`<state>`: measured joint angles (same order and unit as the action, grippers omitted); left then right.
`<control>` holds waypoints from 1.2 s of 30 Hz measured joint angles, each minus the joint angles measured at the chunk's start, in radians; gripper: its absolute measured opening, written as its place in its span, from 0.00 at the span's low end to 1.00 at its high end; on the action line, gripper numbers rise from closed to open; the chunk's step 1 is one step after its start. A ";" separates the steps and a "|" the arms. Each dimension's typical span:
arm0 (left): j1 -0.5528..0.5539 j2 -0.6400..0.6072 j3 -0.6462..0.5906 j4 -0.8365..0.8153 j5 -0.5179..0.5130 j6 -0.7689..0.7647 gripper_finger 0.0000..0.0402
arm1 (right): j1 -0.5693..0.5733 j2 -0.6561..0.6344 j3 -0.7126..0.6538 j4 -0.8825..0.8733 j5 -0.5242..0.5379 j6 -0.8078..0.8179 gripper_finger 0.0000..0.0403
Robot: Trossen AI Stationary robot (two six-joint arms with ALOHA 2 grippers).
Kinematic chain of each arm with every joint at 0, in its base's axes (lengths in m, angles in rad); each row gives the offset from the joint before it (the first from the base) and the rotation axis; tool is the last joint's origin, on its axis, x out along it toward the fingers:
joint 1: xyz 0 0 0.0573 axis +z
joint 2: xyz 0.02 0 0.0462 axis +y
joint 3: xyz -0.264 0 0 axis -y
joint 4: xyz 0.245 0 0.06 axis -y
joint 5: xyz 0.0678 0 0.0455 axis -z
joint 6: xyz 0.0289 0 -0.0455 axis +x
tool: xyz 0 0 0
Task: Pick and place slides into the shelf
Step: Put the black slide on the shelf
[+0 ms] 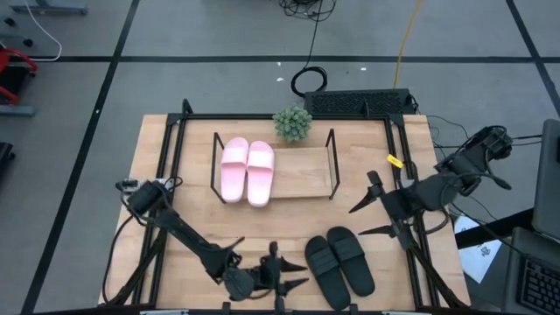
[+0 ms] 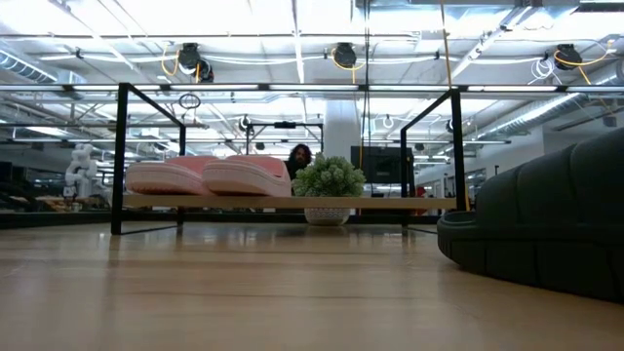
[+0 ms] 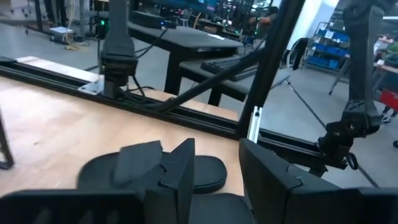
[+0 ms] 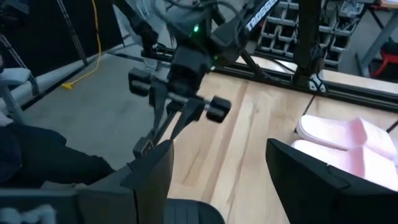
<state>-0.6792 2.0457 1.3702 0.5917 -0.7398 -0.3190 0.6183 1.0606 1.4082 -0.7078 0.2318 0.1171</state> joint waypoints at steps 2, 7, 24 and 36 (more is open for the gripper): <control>-0.002 0.040 0.072 -0.029 -0.005 0.021 0.32 | 0.009 -0.005 0.000 0.000 0.000 -0.001 0.61; -0.002 0.114 0.332 -0.255 -0.010 0.101 0.32 | 0.035 -0.006 0.000 0.000 -0.001 -0.001 0.61; 0.043 0.437 0.852 -0.637 -0.107 -0.133 0.32 | 0.079 -0.088 0.000 -0.003 -0.002 -0.028 0.61; 0.007 0.565 0.854 -0.421 -0.281 -0.312 0.32 | 0.091 -0.131 0.000 -0.015 -0.110 -0.027 0.61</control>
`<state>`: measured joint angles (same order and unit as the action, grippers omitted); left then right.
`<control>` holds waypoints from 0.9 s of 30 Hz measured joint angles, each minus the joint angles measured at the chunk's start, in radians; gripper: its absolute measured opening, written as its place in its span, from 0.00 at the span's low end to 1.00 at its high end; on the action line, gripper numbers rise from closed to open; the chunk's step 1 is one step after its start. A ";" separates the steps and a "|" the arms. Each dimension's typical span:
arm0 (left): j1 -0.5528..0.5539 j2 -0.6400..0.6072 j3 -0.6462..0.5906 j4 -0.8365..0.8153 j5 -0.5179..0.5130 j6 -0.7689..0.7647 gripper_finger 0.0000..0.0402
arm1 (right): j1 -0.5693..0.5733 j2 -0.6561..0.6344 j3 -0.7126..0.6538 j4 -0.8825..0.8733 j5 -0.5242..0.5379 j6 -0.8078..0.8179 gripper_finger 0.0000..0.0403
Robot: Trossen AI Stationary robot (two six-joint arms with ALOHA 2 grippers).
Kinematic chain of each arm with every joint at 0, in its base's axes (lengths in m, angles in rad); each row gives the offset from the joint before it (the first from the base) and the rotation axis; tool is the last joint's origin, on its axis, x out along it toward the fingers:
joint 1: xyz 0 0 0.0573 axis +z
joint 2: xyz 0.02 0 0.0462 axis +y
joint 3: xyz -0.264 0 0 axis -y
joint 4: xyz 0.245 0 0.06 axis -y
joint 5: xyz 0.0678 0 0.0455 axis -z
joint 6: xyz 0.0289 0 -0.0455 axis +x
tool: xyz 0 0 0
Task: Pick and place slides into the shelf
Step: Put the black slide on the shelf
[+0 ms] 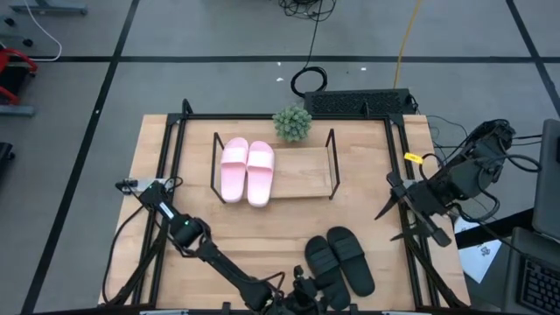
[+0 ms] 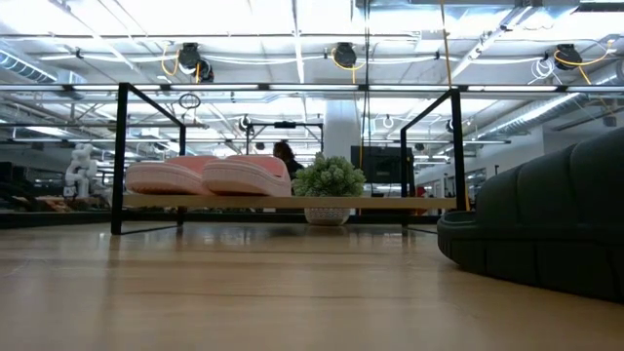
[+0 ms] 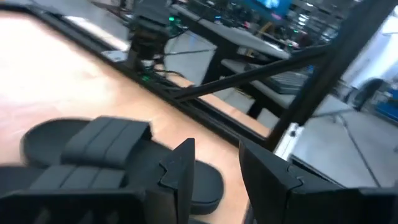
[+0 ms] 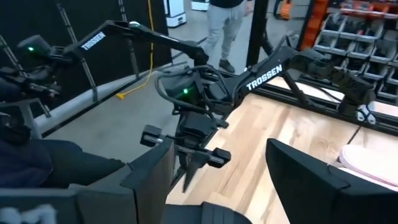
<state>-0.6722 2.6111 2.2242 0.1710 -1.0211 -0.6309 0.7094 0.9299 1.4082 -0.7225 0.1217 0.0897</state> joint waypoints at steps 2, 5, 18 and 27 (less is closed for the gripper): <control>-0.005 0.015 0.000 -0.012 -0.035 -0.034 0.32 | 0.000 -0.001 0.000 -0.010 -0.018 -0.006 0.61; -0.008 0.021 -0.001 -0.040 -0.064 -0.069 0.32 | 0.000 0.000 0.000 -0.033 -0.023 -0.010 0.61; -0.036 0.015 -0.001 -0.310 -0.045 -0.401 0.32 | 0.000 -0.001 0.000 -0.061 -0.021 -0.035 0.61; 0.011 0.015 -0.001 -0.405 0.083 -0.507 0.32 | 0.000 0.000 0.000 -0.052 -0.012 -0.079 0.61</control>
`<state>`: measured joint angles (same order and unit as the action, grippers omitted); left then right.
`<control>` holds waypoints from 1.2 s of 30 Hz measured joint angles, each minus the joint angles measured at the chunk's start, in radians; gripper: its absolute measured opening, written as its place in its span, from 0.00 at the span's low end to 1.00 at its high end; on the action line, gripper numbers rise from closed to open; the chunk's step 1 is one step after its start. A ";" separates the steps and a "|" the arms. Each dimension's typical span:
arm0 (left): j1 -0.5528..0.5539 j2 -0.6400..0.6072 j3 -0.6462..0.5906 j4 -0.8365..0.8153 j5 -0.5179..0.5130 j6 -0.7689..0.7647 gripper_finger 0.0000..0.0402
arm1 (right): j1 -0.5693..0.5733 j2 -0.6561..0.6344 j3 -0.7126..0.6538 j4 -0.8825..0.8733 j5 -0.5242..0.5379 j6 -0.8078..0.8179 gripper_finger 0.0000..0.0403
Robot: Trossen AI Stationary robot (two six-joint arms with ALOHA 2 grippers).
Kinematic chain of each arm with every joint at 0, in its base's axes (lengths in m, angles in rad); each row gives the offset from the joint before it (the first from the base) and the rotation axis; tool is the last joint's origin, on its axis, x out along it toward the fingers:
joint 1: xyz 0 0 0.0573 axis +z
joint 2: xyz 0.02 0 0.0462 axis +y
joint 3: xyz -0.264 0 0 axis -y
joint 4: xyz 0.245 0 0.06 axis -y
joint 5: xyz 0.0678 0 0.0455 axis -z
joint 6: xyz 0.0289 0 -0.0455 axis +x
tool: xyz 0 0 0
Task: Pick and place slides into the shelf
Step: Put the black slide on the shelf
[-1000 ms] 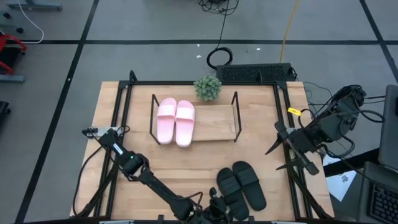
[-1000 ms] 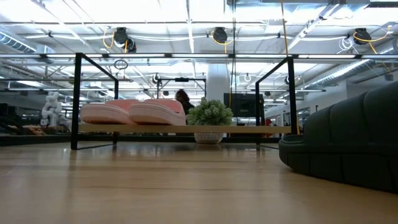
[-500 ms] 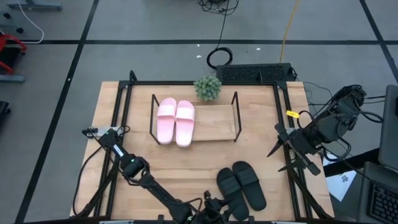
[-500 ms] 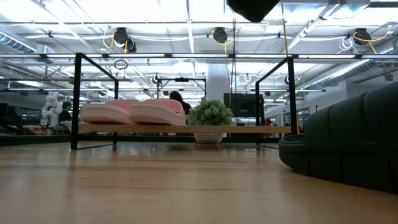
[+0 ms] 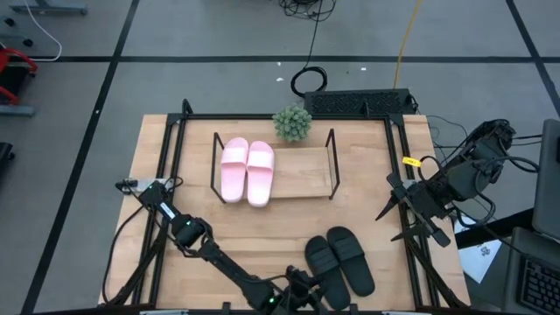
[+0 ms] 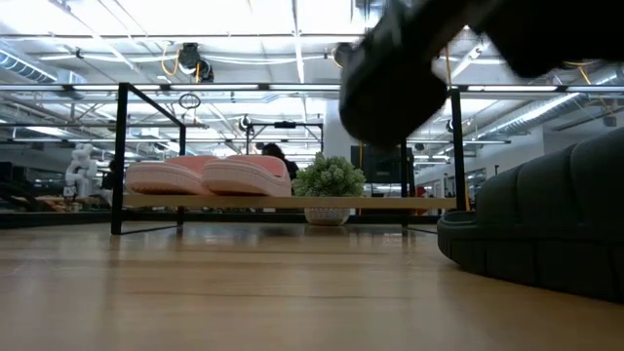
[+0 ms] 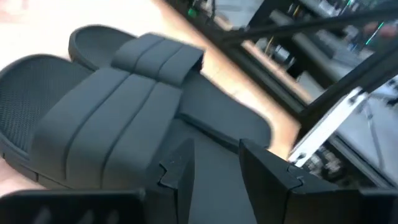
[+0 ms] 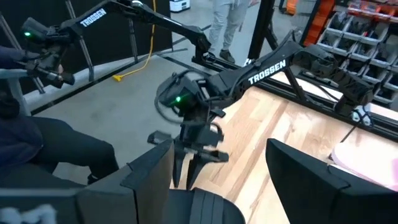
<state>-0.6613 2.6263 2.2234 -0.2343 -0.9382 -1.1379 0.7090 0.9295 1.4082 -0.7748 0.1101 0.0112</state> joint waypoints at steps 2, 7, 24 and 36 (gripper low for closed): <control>0.015 0.000 0.000 -0.031 0.044 -0.006 0.32 | 0.000 0.000 0.000 0.000 0.021 -0.001 0.61; 0.030 -0.002 0.000 -0.079 0.081 -0.006 0.32 | 0.000 0.000 0.000 0.000 0.023 0.001 0.61; -0.035 -0.008 0.039 -0.078 -0.031 -0.024 0.32 | 0.000 0.002 0.000 0.014 0.024 0.002 0.61; 0.000 -0.008 0.047 0.026 0.005 0.001 0.32 | 0.000 0.003 0.000 0.045 0.024 -0.020 0.61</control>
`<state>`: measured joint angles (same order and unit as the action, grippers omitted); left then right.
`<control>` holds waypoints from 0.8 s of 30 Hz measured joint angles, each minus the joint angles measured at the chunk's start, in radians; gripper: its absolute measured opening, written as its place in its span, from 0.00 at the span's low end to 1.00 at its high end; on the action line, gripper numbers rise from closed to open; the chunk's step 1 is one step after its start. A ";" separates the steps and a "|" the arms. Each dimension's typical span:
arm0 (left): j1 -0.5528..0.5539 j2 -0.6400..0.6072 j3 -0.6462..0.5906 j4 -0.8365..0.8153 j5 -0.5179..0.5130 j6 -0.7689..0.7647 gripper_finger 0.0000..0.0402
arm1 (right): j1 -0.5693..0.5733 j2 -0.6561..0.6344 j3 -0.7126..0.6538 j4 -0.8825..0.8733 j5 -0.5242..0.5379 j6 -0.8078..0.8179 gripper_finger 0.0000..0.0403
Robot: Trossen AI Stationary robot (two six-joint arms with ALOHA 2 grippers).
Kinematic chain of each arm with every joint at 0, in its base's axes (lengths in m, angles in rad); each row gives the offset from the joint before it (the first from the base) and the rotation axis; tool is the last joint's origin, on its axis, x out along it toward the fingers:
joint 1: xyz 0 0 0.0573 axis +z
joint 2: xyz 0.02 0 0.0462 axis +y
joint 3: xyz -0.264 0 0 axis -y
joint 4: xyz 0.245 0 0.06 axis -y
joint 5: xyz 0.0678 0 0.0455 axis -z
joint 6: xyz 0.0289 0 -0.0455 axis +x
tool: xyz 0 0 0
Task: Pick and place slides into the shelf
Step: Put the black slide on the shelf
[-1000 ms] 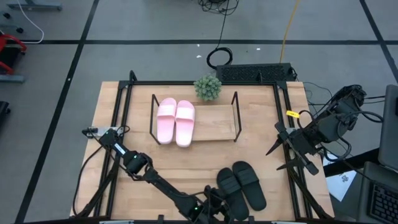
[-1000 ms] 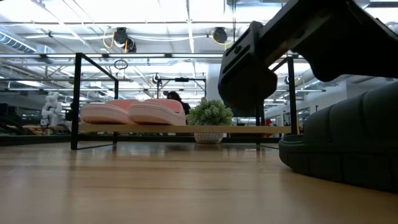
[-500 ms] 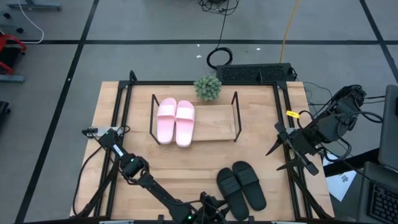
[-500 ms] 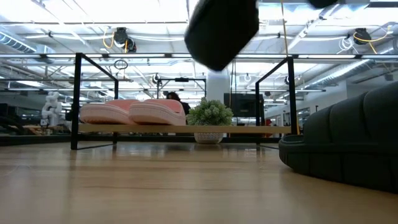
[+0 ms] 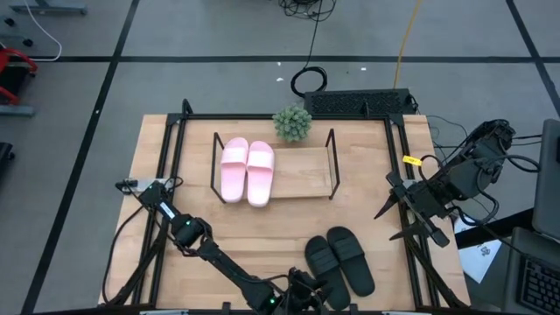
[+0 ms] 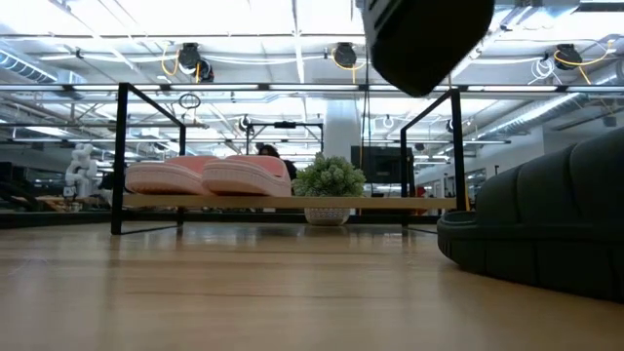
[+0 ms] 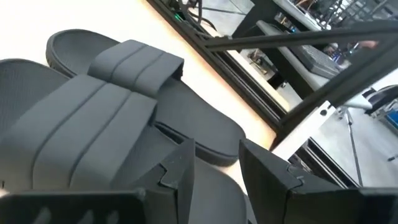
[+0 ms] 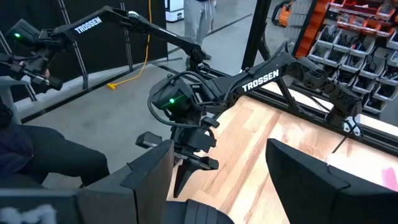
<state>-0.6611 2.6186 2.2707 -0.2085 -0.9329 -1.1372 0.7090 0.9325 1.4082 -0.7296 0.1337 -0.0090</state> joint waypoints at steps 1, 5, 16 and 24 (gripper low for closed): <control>0.003 0.000 0.000 0.002 0.000 -0.002 0.32 | 0.000 0.000 0.000 0.000 0.000 -0.003 0.61; 0.014 0.000 0.000 0.003 -0.002 -0.027 0.32 | 0.000 0.000 0.000 0.000 0.000 -0.004 0.61; -0.007 0.000 0.000 -0.138 -0.072 -0.180 0.32 | 0.000 0.000 0.000 0.000 0.000 -0.029 0.61; -0.006 0.000 0.000 -0.161 0.012 -0.193 0.32 | 0.000 0.000 0.000 0.000 0.000 -0.031 0.61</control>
<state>-0.6670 2.6190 2.2707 -0.3697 -0.9206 -1.3298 0.7090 0.9325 1.4082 -0.7300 0.1341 -0.0402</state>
